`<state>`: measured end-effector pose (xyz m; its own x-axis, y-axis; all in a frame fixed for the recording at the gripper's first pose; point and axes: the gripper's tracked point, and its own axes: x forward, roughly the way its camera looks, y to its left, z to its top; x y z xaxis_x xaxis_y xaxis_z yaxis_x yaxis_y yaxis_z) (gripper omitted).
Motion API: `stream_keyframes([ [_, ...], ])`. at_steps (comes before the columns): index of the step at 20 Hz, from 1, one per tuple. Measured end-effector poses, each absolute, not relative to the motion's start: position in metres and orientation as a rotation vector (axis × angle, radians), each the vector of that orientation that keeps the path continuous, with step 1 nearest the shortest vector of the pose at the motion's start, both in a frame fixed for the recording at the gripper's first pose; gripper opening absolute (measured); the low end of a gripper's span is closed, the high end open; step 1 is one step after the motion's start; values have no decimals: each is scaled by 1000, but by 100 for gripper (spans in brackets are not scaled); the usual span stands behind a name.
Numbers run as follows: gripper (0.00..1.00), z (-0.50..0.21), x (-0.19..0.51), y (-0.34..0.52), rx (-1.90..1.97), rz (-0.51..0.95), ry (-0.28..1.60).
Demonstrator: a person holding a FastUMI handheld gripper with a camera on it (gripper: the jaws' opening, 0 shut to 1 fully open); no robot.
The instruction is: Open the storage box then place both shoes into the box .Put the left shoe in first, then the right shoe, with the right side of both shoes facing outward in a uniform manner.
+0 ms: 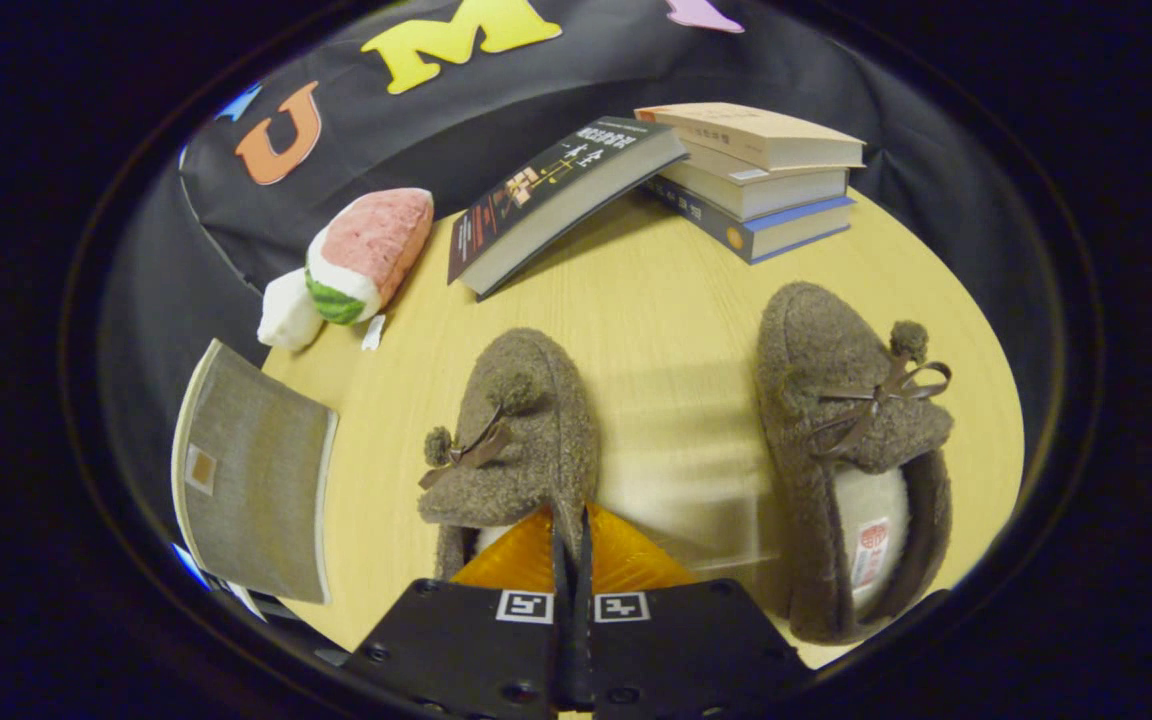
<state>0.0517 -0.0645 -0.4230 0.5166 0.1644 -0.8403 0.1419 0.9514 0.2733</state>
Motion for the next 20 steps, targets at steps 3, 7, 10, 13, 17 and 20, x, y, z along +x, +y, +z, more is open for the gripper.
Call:
stream_keyframes([
  [3, 0, -416, 48, -58, 367, 8, 1046],
  [7, 0, -397, 43, -40, 396, 9, 1037],
  [10, 0, -375, 44, -25, 424, 2, 1012],
  [13, 0, -346, 48, -2, 457, -2, 971],
  [17, 0, -307, 52, 34, 470, 10, 918],
  [20, 0, -282, 54, 61, 460, 5, 877],
])
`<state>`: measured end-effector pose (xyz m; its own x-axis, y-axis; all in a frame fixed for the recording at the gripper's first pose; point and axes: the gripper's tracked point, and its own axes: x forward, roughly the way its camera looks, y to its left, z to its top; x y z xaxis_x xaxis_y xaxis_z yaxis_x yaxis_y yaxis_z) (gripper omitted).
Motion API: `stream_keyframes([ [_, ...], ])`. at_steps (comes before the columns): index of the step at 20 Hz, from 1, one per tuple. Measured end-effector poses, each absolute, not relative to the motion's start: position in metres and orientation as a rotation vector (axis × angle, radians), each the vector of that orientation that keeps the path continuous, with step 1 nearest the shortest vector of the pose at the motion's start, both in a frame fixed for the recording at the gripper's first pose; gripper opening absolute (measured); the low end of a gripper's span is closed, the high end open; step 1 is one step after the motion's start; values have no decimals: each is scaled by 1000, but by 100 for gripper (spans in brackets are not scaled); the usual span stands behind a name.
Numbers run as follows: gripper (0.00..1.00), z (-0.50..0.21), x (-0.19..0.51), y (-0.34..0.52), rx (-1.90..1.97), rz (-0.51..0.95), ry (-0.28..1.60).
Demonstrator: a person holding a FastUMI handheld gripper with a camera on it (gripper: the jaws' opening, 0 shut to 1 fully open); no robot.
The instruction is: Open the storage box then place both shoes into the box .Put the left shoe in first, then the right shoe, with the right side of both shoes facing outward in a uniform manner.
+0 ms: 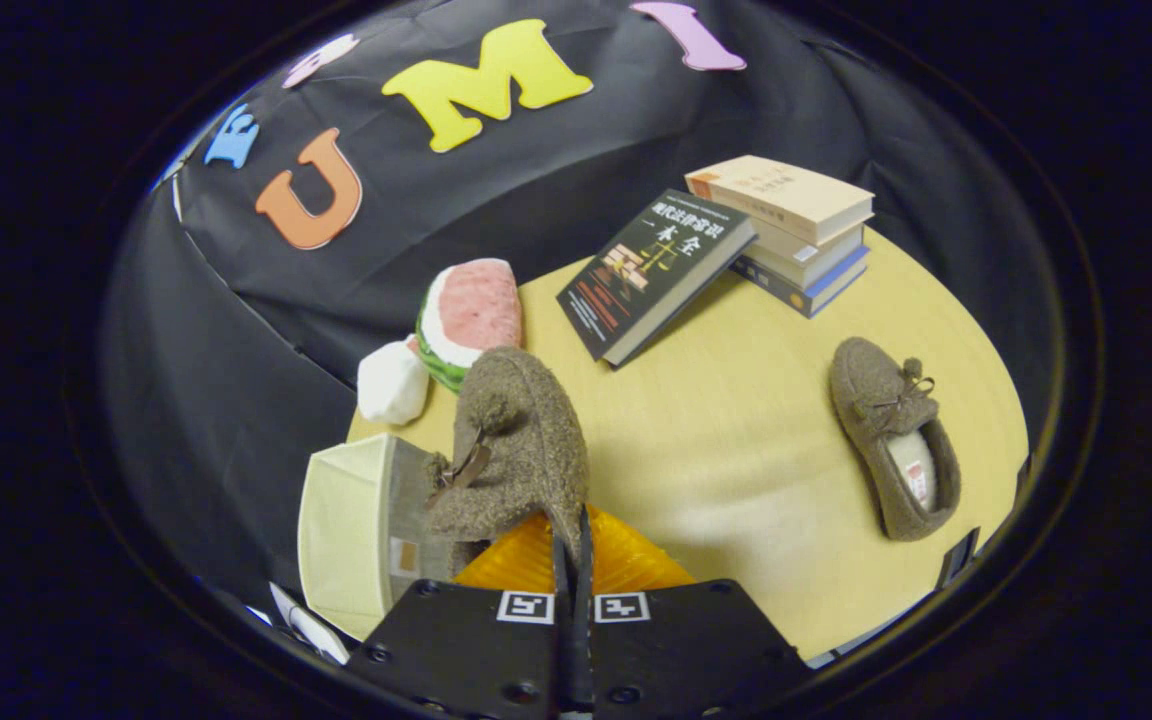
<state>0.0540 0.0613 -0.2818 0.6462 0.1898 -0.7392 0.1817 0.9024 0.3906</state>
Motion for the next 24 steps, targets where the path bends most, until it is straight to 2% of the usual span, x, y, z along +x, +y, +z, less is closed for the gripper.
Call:
stream_keyframes([
  [12, 0, -212, 40, 206, 530, 65, 808],
  [19, 0, -254, 40, 297, 549, 104, 877],
  [24, 0, -300, 42, 318, 538, 87, 912],
])
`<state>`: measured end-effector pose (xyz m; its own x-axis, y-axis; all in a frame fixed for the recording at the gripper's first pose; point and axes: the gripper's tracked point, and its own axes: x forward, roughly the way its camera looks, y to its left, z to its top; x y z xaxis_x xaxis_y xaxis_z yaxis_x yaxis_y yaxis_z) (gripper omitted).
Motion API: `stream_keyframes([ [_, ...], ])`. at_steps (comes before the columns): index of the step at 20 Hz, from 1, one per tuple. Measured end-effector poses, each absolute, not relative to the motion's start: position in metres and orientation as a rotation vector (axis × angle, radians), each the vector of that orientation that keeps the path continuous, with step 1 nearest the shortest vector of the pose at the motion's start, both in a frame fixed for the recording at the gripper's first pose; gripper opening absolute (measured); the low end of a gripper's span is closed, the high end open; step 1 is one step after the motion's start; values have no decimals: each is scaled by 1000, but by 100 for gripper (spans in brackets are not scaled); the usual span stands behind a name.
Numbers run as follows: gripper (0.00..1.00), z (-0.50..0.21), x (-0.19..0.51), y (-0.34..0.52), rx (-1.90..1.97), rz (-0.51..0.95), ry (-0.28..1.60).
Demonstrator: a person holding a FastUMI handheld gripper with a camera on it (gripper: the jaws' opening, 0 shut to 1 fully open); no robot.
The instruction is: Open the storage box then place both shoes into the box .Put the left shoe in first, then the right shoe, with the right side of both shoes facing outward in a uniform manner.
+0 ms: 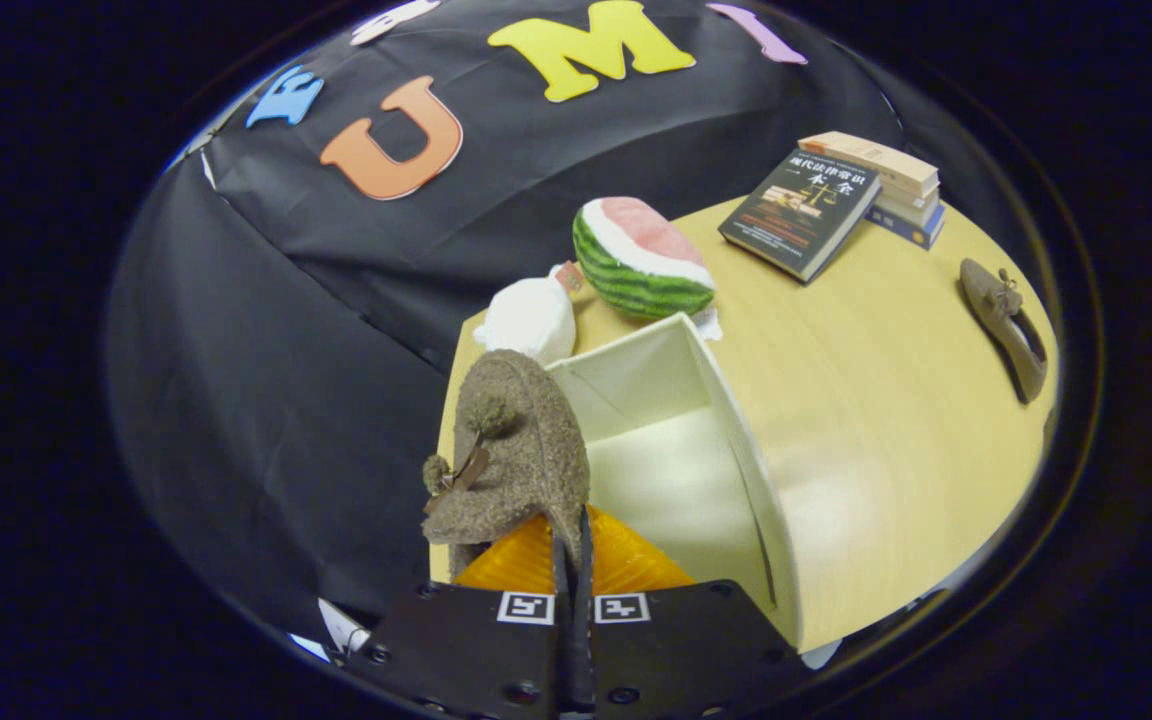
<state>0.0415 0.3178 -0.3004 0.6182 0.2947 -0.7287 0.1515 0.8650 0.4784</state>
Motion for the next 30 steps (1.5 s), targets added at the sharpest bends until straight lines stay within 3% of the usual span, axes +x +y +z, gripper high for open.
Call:
stream_keyframes([
  [12, 2, -348, 49, 345, 602, 3, 965],
  [16, 33, -349, 53, 351, 598, 19, 967],
  [17, 34, -345, 54, 353, 592, 34, 963],
  [19, 55, -332, 54, 355, 564, 67, 941],
  [24, 89, -268, 43, 335, 368, 169, 806],
  [25, 94, -253, 42, 325, 316, 186, 765],
  [30, 95, -194, 25, 269, 138, 227, 589],
])
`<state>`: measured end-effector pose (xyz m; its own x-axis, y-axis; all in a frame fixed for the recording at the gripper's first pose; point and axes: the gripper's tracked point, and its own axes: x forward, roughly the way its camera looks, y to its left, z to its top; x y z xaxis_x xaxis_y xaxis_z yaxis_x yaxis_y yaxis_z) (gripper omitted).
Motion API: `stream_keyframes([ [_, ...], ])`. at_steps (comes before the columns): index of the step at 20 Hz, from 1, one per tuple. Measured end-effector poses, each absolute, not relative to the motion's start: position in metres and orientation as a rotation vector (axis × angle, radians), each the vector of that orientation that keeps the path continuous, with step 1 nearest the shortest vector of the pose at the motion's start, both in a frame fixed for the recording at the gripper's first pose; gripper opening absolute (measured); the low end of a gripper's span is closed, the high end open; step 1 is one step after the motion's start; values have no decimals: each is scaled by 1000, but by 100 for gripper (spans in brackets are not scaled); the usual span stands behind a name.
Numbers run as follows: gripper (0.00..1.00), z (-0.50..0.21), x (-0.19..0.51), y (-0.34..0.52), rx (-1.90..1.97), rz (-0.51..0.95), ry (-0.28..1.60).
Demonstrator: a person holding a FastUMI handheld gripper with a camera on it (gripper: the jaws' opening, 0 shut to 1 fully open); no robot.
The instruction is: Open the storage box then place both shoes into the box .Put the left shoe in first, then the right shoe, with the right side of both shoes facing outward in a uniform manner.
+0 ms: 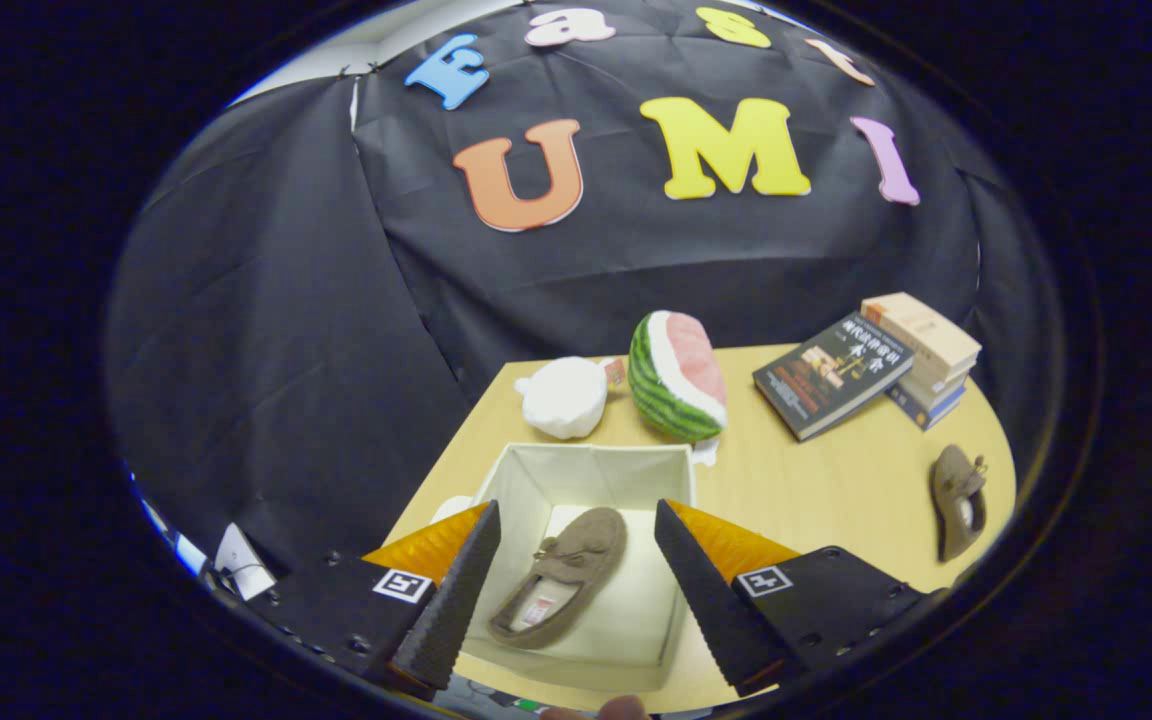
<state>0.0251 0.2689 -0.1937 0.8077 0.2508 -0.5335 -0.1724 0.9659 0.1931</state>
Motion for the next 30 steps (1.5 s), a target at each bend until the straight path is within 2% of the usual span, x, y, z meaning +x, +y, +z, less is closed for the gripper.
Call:
stream_keyframes([
  [7, 96, -172, 14, 114, 77, 203, 500],
  [15, 95, -196, 10, -66, 41, 125, 491],
  [23, 95, -269, 0, -189, 57, 1, 607],
  [30, 96, -348, 1, -234, 47, -37, 741],
])
